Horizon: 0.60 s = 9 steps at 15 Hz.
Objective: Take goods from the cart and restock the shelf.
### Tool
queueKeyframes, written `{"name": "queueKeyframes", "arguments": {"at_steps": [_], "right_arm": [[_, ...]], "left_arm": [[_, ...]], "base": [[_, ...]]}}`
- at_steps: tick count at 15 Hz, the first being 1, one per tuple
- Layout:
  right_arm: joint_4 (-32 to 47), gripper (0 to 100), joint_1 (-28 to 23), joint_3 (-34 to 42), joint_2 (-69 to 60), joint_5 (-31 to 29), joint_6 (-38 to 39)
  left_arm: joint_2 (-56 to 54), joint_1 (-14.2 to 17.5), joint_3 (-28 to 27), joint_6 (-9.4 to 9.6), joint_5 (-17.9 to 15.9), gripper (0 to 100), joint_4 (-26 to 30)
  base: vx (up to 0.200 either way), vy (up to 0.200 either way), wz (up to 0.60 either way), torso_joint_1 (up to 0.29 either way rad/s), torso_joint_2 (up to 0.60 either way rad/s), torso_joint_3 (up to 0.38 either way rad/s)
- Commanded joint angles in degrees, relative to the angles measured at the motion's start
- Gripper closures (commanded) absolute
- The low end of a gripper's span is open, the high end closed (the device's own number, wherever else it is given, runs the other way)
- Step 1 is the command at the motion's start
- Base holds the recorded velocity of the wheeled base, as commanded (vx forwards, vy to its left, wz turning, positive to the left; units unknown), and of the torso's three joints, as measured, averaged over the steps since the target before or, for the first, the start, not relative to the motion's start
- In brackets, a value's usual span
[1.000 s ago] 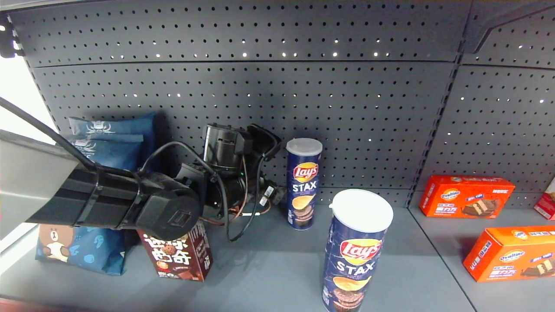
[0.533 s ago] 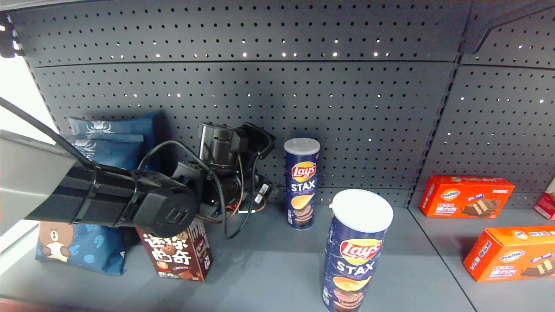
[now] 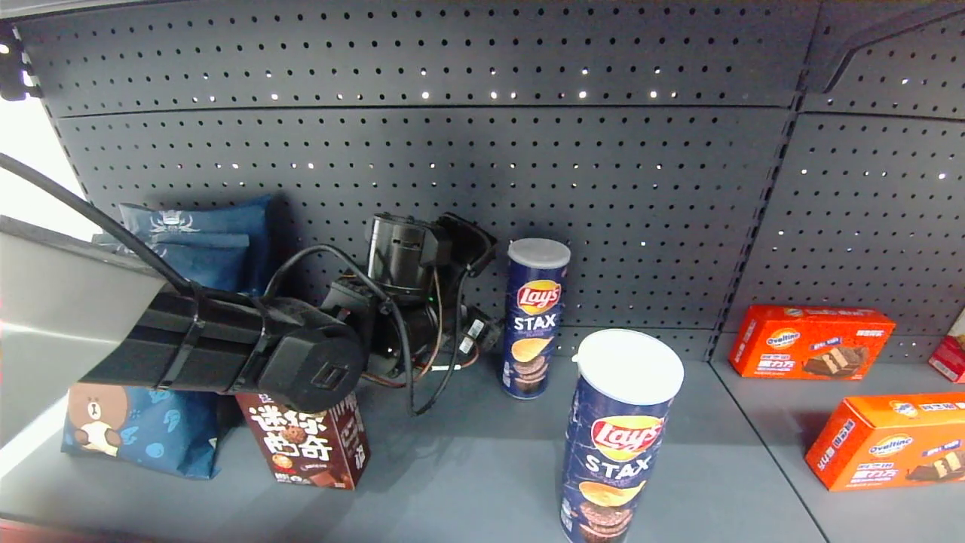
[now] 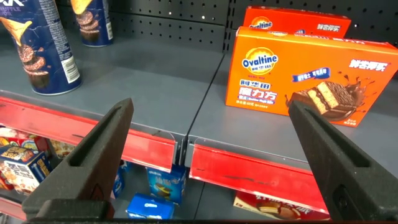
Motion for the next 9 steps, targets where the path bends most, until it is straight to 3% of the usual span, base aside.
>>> {"name": "queueKeyframes", "arguments": {"at_steps": [1, 9], "right_arm": [[0.0, 0, 0.0, 0.0, 0.1, 0.0, 0.0], [0.0, 0, 0.0, 0.0, 0.1, 0.0, 0.0]], "left_arm": [[1.1, -0.4, -0.4, 0.01, 0.0, 0, 0.0], [1.6, -0.7, 0.2, -0.07, 0.2, 0, 0.1]], "base": [[0.0, 0.0, 0.0, 0.0, 0.0, 0.0], [0.0, 0.0, 0.0, 0.0, 0.0, 0.0]]}}
